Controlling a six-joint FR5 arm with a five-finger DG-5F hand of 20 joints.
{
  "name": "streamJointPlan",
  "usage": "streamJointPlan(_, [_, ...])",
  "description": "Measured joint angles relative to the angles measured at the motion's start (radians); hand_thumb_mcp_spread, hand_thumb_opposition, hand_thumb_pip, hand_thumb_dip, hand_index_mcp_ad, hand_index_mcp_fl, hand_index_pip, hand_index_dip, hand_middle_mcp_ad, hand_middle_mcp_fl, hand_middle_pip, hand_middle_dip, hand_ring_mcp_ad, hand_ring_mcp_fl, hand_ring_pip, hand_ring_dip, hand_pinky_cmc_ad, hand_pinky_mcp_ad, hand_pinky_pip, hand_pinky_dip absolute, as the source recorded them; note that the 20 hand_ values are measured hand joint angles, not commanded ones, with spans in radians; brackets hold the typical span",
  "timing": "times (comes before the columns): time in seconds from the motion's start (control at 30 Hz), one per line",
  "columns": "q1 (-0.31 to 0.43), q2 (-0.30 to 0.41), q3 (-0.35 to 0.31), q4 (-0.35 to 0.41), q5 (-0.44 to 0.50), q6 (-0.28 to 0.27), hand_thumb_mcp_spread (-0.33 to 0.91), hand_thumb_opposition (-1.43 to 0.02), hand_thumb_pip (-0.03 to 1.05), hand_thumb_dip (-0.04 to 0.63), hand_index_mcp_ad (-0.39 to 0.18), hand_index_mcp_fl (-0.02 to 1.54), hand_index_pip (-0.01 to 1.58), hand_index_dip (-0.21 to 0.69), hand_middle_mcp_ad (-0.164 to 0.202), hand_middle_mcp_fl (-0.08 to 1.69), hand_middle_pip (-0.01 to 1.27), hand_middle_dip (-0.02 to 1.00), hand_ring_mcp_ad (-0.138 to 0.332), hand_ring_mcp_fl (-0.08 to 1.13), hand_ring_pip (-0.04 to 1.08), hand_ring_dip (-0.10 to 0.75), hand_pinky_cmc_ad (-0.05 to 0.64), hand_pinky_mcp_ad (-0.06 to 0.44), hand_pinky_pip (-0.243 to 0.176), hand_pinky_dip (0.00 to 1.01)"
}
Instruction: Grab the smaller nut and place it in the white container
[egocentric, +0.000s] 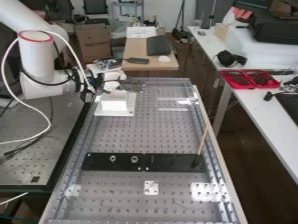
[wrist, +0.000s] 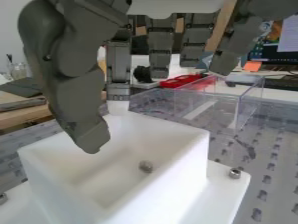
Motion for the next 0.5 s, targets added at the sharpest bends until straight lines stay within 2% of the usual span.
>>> streamJointPlan(0.07, [-0.005, 0.001, -0.002, 0.002, 0.006, 0.002, 0.48, -0.85, 0.56, 0.239, -0.155, 0.03, 1.24, 0.201, 0.075, 0.15, 0.12, 0.21, 0.126, 0.03, 0.11, 0.087, 0.333, 0.204, 0.016, 0.19])
streamJointPlan(0.17, [-0.012, 0.008, -0.006, 0.01, 0.005, 0.013, 0.46, -0.85, 0.63, 0.236, -0.155, 0.0, 1.22, 0.185, 0.073, 0.15, 0.13, 0.21, 0.124, 0.03, 0.11, 0.086, 0.335, 0.204, 0.017, 0.21])
streamJointPlan(0.3, [-0.031, 0.031, -0.005, 0.01, 0.005, 0.024, 0.45, -0.83, 0.62, 0.236, -0.157, 0.01, 1.19, 0.175, 0.07, 0.11, 0.13, 0.21, 0.124, 0.01, 0.11, 0.086, 0.332, 0.206, 0.014, 0.21])
streamJointPlan(0.5, [-0.11, 0.108, 0.032, -0.027, 0.033, 0.044, 0.42, -0.82, 0.61, 0.239, -0.162, 0.0, 1.17, 0.155, 0.068, 0.11, 0.13, 0.21, 0.124, 0.01, 0.11, 0.086, 0.332, 0.202, 0.0, 0.23])
